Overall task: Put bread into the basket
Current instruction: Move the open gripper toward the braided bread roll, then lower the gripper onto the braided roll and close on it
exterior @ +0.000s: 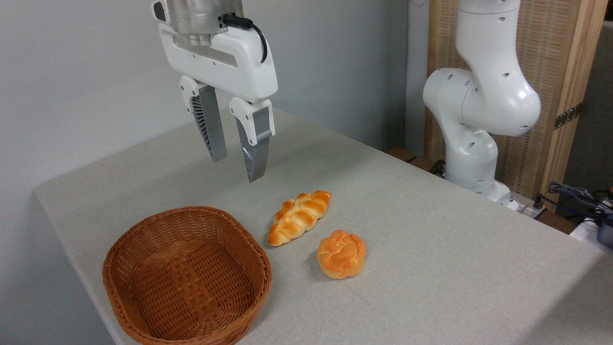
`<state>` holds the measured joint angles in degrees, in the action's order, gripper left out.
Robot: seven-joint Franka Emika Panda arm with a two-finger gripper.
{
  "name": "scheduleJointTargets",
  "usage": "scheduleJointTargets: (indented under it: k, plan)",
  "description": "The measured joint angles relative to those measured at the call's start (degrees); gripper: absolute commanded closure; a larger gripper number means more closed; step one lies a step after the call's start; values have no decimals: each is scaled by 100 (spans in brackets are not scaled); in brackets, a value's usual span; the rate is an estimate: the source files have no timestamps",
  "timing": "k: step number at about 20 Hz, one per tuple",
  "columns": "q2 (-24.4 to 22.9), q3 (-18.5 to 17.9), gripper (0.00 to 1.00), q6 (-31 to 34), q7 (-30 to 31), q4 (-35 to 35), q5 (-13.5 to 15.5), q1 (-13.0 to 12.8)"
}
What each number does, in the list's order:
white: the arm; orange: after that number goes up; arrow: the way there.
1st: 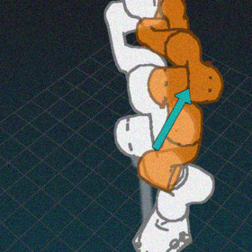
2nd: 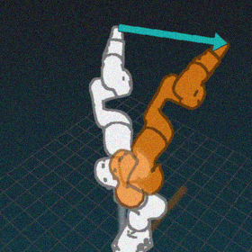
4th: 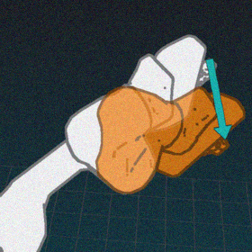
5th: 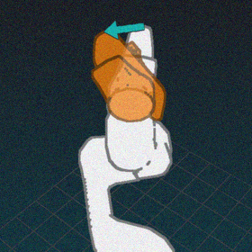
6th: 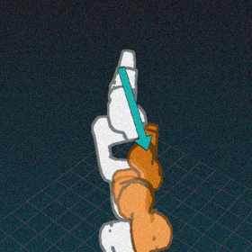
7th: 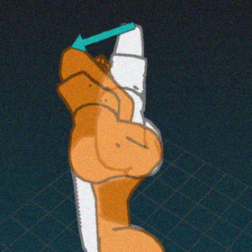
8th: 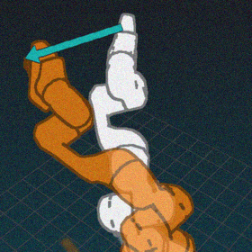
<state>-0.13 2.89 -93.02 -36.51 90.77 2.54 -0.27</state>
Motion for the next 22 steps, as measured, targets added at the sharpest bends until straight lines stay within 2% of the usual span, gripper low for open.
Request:
scheduleJointTargets:
  k: [14, 17, 22]
  plan:
    - [-74, -178, 0, 13, 0, 124, 3, -6]
    - [-316, -110, 0, -2, -106, 581, 5, 6]
    - [-924, 122, 0, -141, -502, 1558, 8, 240]
